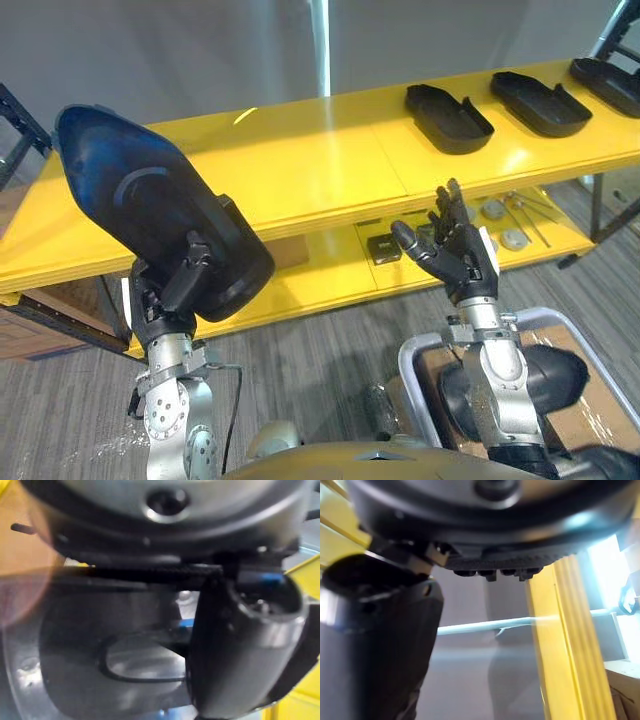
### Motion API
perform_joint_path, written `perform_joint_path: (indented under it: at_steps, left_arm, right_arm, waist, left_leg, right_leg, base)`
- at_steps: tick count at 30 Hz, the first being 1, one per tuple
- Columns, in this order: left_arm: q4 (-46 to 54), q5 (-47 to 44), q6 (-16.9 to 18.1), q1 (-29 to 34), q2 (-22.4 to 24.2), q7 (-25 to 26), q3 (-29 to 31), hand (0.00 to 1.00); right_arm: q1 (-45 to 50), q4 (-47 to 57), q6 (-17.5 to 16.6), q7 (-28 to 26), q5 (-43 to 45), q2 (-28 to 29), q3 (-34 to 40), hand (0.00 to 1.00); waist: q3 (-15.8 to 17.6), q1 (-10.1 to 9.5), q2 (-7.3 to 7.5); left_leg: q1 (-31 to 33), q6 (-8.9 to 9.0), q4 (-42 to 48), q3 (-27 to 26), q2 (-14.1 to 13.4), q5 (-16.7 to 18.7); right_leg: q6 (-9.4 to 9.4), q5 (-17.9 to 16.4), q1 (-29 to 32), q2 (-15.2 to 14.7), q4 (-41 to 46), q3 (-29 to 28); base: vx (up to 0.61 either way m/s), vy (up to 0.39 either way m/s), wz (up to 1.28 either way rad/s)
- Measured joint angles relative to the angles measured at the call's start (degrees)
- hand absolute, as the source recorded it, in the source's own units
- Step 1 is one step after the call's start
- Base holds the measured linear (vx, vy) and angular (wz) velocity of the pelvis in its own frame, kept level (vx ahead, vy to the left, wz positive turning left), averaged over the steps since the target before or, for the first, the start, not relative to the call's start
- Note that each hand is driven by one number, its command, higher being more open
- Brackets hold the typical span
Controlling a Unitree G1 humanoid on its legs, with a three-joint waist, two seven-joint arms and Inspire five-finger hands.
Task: Walk over and take three plastic housings, then place them on the shelf
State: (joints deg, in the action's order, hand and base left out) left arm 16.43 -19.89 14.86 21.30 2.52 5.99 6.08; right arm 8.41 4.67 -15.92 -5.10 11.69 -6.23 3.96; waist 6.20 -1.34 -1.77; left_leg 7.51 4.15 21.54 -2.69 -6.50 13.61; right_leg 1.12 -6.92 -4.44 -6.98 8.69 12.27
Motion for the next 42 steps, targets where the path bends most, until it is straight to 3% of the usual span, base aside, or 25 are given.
perform_joint_path:
  at_steps: [2,3,4,5,6,8,9,10,14,18,24,27,31,35,38,42]
  left_arm:
    - [-0.38,0.03,0.0,-0.79,-0.14,-2.19,-1.93,0.0]
    - [-0.35,0.04,0.07,-0.79,-0.18,-3.41,-2.14,0.0]
    - [-0.32,0.07,0.15,-0.79,-0.19,-3.78,-2.14,0.0]
    - [-0.51,0.15,0.38,-1.05,-0.68,-4.05,-1.71,0.0]
    - [-0.56,0.16,0.44,-1.21,-1.71,-4.21,-1.06,0.0]
    - [-0.31,0.24,0.46,-1.37,-2.89,-4.56,-0.73,0.0]
    - [-0.29,0.37,0.45,-1.64,-3.64,-4.66,-0.6,0.0]
    - [-0.29,0.5,0.45,-1.76,-3.8,-4.71,-0.6,0.0]
    - [-0.12,4.5,0.29,-3.08,-4.78,-4.78,0.75,0.0]
    - [1.88,4.5,-2.43,-7.66,-5.88,-4.76,1.17,0.0]
    - [3.34,4.15,-6.49,-13.08,-7.36,-6.07,0.03,0.0]
    - [0.84,3.7,-8.94,-17.69,-10.37,-3.56,-0.34,0.0]
    - [-10.58,-2.64,-10.33,-27.98,-15.87,2.28,1.62,0.0]
    - [-21.33,-8.62,-10.6,-38.23,-21.35,7.36,4.56,0.0]
    - [-25.5,-10.94,-11.35,-45.29,-24.23,9.69,4.55,0.0]
    - [-26.81,-15.97,-11.36,-52.14,-28.34,11.31,4.57,0.0]
  right_arm:
    - [-0.03,-0.53,-0.02,1.48,0.04,-0.09,1.81,1.0]
    - [0.01,-0.82,-0.57,2.15,0.08,-0.34,2.24,1.0]
    - [0.09,-0.82,-1.02,2.44,0.17,-0.41,2.24,1.0]
    - [-0.06,-1.52,-2.0,3.07,0.49,0.01,2.24,1.0]
    - [0.62,-1.92,-2.34,4.15,0.73,2.53,2.05,1.0]
    - [1.54,-1.92,-2.53,4.88,1.1,4.85,2.02,1.0]
    - [1.99,-1.92,-2.63,5.15,2.37,5.99,1.87,1.0]
    - [2.17,-1.96,-2.67,5.31,2.95,6.38,1.73,1.0]
    - [2.21,-2.18,-3.17,5.45,3.05,7.16,-1.79,1.0]
    - [2.29,-2.17,-3.18,4.11,2.63,7.45,-2.64,1.0]
    - [4.07,-1.4,-0.96,1.99,2.54,6.01,-2.42,1.0]
    - [5.66,-1.41,2.0,-0.68,3.15,5.47,-2.45,1.0]
    - [9.44,-1.37,5.1,-4.71,3.21,3.12,-4.86,1.0]
    - [11.31,-1.26,7.71,-7.2,2.88,0.41,-8.06,1.0]
    - [11.83,-1.26,8.42,-8.04,2.74,-0.9,-8.98,1.0]
    - [12.66,-1.27,9.4,-9.39,3.0,-1.28,-9.53,1.0]
  waist:
    - [0.28,-0.01,-0.48]
    - [0.25,-0.24,-1.8]
    - [0.04,-0.24,-2.41]
    - [-0.02,-0.26,-2.21]
    - [0.3,0.09,-0.29]
    - [0.3,0.17,1.78]
    - [0.27,0.31,2.96]
    - [0.31,0.44,3.1]
    - [0.26,1.56,2.92]
    - [0.27,2.33,2.91]
    - [-0.24,3.62,1.73]
    - [-0.59,5.28,1.05]
    - [-0.7,7.01,0.69]
    - [0.07,9.48,-0.31]
    - [1.78,10.41,-1.38]
    - [4.45,11.79,-1.63]
  left_leg:
    - [0.45,0.84,-4.61,-1.12,-1.5,-3.98]
    - [-0.07,0.92,-7.94,-1.11,-2.71,-9.94]
    - [-0.23,1.08,-8.64,-0.85,-3.08,-12.92]
    - [-0.54,3.22,-8.27,-1.1,-2.88,-12.86]
    - [-1.75,1.92,-8.79,-3.02,-0.79,-11.93]
    - [-2.24,0.9,-10.17,-5.15,0.97,-11.31]
    - [-2.26,0.34,-10.83,-6.43,1.98,-11.28]
    - [-2.27,0.2,-10.93,-6.92,2.19,-11.24]
    - [-4.36,-1.31,-12.81,-11.36,1.82,-11.3]
    - [-3.91,-1.63,-13.17,-13.35,1.86,-11.24]
    - [-3.96,-1.24,-15.33,-14.53,1.77,-12.61]
    - [-4.97,-1.0,-17.28,-15.38,1.76,-13.92]
    - [-8.32,-0.34,-21.95,-18.39,1.81,-15.58]
    - [-7.72,-0.12,-23.75,-20.32,1.61,-17.29]
    - [-6.33,-0.72,-22.89,-20.88,1.74,-17.72]
    - [-5.51,-1.09,-22.75,-21.22,1.69,-18.26]
  right_leg:
    - [0.07,-0.05,-3.09,-0.83,-0.95,0.33]
    - [0.97,-0.6,-4.11,-0.73,-0.79,-0.27]
    - [2.17,-1.33,-4.13,-0.7,-0.73,-0.88]
    - [4.69,-2.73,-4.23,-1.47,-0.48,-2.4]
    - [4.62,-2.79,-3.52,-3.75,0.32,-4.1]
    - [4.74,-2.7,-2.52,-5.79,0.04,-5.52]
    - [5.75,-1.72,-1.38,-7.05,0.18,-6.34]
    - [5.91,-0.9,-1.0,-7.31,0.17,-6.34]
    - [5.92,5.21,0.45,-7.4,-1.64,-4.41]
    - [6.22,7.57,0.52,-7.51,-5.47,-3.54]
    - [6.22,7.62,1.42,-6.97,-6.97,-3.02]
    - [6.27,7.65,1.43,-6.71,-7.76,-3.41]
    - [6.24,7.62,1.95,-6.21,-7.78,-5.62]
    - [6.15,7.21,5.79,-5.67,-5.71,-8.1]
    - [6.73,6.36,8.65,-5.93,-2.81,-9.43]
    - [6.85,6.32,10.22,-5.91,-1.7,-10.0]
  base:
    - [0.15,0.136,0.17]
    - [0.15,0.219,-0.26]
    - [0.16,0.335,-0.47]
    - [0.1,0.283,-0.52]
    - [0.07,0.283,-0.51]
    - [0.06,0.232,-0.43]
    - [0.06,0.212,-0.36]
    - [0.05,0.188,-0.42]
    - [0.04,0.131,-0.52]
    - [0.0,0.05,-0.27]
    - [-0.03,-0.023,-0.12]
    - [-0.04,-0.036,-0.16]
    - [-0.09,-0.019,-0.37]
    - [-0.09,-0.009,-0.3]
    - [-0.07,0.013,-0.12]
    - [-0.02,0.004,-0.03]
